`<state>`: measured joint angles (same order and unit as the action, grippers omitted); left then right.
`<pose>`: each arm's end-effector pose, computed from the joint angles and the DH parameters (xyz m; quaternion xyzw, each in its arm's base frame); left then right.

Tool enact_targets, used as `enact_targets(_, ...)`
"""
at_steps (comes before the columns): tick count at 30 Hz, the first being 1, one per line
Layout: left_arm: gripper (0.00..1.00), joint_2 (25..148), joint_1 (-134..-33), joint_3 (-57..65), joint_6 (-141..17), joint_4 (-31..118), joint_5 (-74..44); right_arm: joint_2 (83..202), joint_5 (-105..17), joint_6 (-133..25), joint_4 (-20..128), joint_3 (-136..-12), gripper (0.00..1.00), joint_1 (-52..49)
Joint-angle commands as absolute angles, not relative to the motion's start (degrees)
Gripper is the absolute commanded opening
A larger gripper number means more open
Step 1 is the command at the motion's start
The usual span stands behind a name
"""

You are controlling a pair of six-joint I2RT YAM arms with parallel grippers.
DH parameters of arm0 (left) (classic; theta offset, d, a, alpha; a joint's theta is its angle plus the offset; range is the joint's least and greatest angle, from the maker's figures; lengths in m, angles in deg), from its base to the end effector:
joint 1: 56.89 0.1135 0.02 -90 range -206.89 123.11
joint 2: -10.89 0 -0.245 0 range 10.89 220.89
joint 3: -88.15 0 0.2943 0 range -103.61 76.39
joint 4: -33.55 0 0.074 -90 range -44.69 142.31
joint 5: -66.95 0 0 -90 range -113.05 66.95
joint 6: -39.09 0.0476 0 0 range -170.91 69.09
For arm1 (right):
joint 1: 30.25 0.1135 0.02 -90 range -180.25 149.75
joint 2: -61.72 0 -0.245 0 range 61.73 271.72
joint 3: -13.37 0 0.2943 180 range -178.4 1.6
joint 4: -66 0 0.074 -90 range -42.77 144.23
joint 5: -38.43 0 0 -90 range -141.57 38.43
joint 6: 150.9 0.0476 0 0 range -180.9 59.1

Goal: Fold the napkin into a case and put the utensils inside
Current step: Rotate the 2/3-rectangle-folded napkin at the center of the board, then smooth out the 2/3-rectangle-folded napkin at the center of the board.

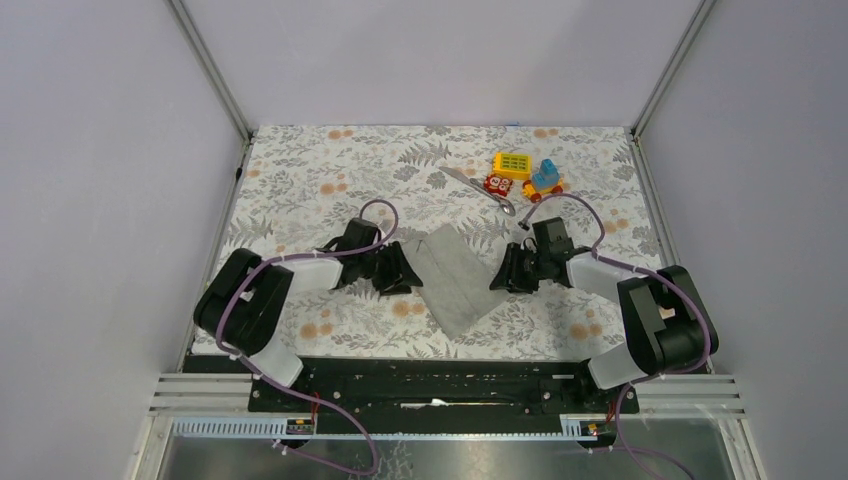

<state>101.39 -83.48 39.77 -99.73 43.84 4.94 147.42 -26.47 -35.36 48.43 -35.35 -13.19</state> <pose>0.2683 -0.1593 0.0692 -0.1006 0.9164 -0.3723 0.1073 0.2853 0.1087 0.0854 0.0028 0.9321 0.3008 0.2017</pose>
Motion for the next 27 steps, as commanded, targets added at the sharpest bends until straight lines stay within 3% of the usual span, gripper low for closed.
enact_targets(1, 0.47, 106.87, -83.52, 34.79, -98.84, 39.02, 1.95, 146.88, -20.99, -30.92, 57.4, -29.71, 0.36, -13.31)
enact_targets(3, 0.46, 109.13, -83.52, 32.9, -98.37, 38.88, 1.68, 144.98, -19.85, -26.35, 61.29, -26.21, 0.32, -12.56)
enact_targets(6, 0.45, 110.32, -83.67, 29.82, -96.33, 42.02, -0.31, 140.27, -19.99, -20.83, 65.21, -21.55, 0.34, -11.91)
enact_targets(13, 0.53, 101.09, -84.32, 30.28, -92.07, 53.18, -5.17, 130.71, -31.27, -33.3, 44.87, -29.28, 0.64, -11.89)
enact_targets(19, 0.52, 93.22, -87.95, 36.22, -97.2, 51.63, -0.59, 130.97, -26.46, -33.64, 40.27, -35.23, 0.66, -5.29)
enact_targets(22, 0.53, 90.81, -88.51, 38.37, -99.19, 50.56, -0.52, 132.05, -24.64, -26.44, 45.03, -34.92, 0.67, 2.1)
enact_targets(27, 0.57, 88.66, -88.53, 39.32, -100.03, 50.41, -0.78, 135.86, -17.6, -11.22, 66.08, -26.79, 0.63, 3.2)
